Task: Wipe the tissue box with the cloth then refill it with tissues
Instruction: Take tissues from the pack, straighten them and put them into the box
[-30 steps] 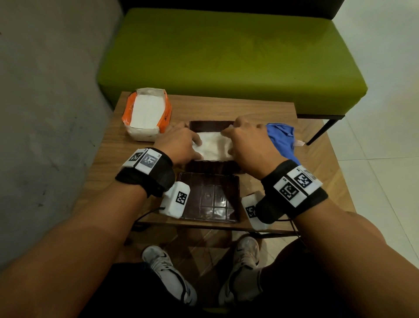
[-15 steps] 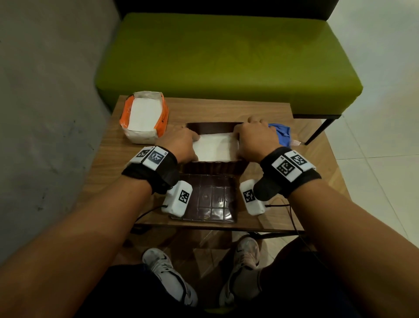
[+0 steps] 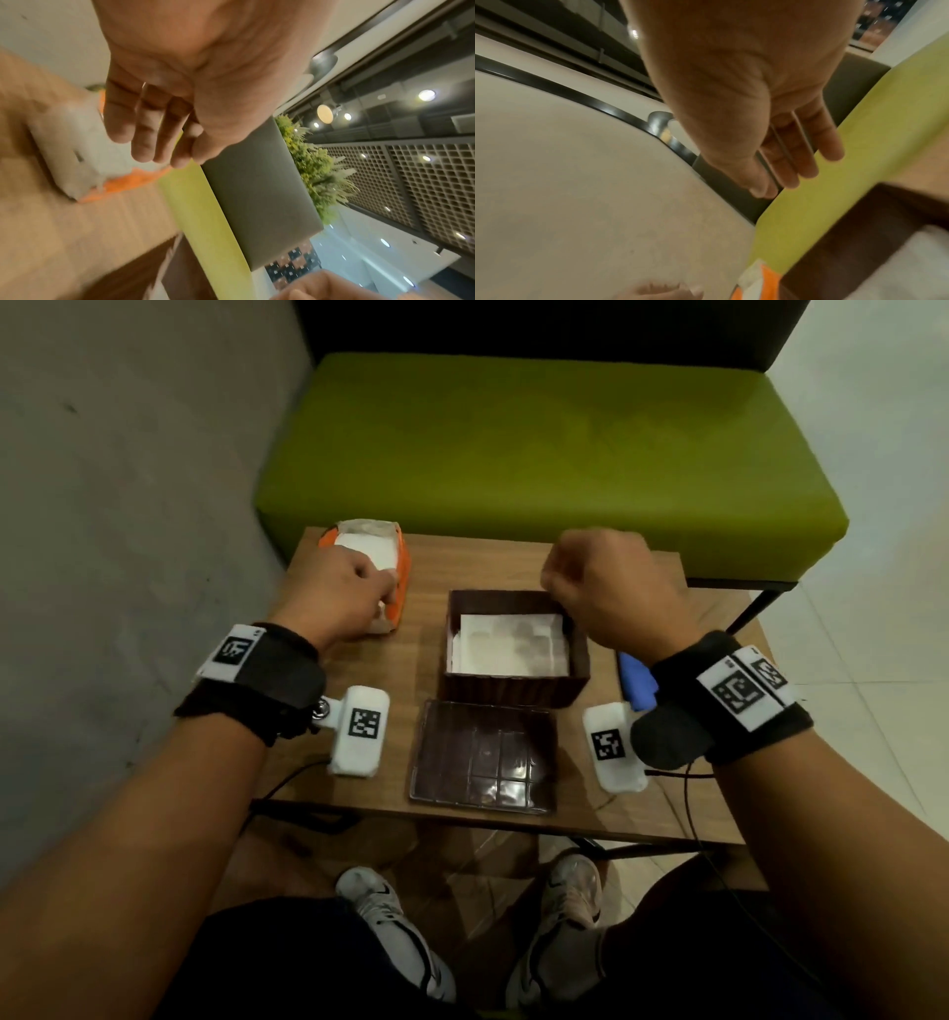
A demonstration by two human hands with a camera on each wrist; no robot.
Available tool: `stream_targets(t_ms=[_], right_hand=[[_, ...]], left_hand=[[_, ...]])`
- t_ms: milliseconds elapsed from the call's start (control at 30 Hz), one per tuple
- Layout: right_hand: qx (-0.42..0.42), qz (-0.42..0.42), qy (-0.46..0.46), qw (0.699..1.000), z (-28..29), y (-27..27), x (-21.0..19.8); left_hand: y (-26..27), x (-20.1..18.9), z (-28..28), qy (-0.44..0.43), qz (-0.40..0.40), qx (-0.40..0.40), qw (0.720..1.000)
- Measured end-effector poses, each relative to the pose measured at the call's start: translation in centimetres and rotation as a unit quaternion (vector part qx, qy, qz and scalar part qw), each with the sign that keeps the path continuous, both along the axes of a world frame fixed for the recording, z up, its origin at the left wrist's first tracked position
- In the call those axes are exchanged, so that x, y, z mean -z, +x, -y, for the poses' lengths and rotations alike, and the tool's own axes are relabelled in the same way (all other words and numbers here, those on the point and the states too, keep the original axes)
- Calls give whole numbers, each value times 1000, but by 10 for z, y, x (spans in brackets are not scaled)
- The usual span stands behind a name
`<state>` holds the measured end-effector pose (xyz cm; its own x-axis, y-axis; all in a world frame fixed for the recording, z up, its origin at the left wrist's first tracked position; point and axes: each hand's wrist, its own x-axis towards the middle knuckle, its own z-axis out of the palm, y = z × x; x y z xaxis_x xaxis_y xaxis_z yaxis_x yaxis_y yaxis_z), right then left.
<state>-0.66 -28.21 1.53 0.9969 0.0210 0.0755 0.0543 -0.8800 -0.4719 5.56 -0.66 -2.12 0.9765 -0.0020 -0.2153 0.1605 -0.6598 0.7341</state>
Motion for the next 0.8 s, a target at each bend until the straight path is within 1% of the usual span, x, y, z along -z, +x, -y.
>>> stream_targets(t_ms=[67,100,200,333,467,600,667,800], right_hand=[[-65,-14,26,997,-21,15,-14],[-97,-20,28,995,-34,25,-20],[-172,-39,29,984,-74,58,-26],[-220,-80,32,972,-122,102,-10],[-219,-120,-35,968,-153,143,22],[-188,-173,-101,962,-160,166,50],[-186,-182,-127,957,-163,170,58],[-188,-187,-136,955,-166,177,63]], left_hand=[[10,-5,-21,-27,-5,-52,998],[15,-8,-29,-37,-14,-66,997],[33,-13,-47,-39,-54,-73,995],[57,-10,-51,-33,-93,-64,993],[73,-2,-45,-17,-132,-48,990],[90,9,-44,9,-158,-65,985],[97,15,-45,18,-169,-74,983],[107,18,-44,32,-165,-70,983]])
